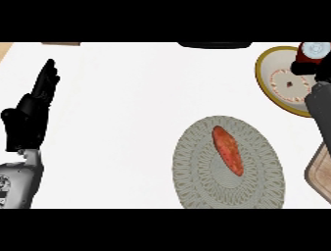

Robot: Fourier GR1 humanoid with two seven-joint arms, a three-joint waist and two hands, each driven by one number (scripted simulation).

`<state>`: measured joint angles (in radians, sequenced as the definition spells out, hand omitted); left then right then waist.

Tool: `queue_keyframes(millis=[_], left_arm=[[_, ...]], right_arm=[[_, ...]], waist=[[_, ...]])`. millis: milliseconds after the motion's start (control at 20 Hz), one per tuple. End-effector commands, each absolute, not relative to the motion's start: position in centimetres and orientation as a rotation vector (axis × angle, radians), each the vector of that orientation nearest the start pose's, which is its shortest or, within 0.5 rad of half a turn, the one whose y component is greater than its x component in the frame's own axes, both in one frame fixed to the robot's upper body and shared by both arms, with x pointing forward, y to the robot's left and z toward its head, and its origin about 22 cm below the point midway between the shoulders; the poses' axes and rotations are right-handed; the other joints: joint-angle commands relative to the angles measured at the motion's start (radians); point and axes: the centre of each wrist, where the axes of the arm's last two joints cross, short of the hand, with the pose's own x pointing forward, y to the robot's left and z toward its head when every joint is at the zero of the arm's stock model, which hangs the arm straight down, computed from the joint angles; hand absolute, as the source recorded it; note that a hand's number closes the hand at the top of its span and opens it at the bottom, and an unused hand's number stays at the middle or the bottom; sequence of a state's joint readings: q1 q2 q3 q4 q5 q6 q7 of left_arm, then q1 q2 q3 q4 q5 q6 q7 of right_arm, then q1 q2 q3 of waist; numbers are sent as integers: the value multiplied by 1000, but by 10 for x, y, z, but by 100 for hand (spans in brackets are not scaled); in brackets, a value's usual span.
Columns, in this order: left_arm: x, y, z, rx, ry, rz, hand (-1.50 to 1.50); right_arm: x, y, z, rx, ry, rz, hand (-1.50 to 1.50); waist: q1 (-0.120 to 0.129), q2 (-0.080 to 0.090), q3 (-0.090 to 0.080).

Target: Pick the can from the placemat and place it in the bowl

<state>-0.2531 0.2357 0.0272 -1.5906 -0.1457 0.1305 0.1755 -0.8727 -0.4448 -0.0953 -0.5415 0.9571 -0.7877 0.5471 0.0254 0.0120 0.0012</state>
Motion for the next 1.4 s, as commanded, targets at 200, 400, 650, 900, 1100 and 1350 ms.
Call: queue_keyframes(millis=[200,400,650,900,1100,1350], left_arm=[[298,260,78,371,-1672,-199,0],[298,254,90,364,-1694,-194,0],[298,245,80,342,-1691,-200,0],[298,253,82,355,-1680,-201,0],[285,277,71,389,-1669,-193,0],[289,268,76,372,-1637,-161,0]], right_arm=[[408,-361,52,-1477,-1067,-115,150],[401,-379,54,-1354,-1136,-127,-150],[402,-389,67,-1258,-1315,-148,-150],[398,-408,76,-1261,-1376,-259,-150],[385,-411,50,-1204,-1392,-345,-150],[359,-446,51,-1112,-1482,-350,-150]], waist=[[22,14,4],[36,19,8],[28,15,6],[21,8,3],[15,3,2],[-19,-10,0]])
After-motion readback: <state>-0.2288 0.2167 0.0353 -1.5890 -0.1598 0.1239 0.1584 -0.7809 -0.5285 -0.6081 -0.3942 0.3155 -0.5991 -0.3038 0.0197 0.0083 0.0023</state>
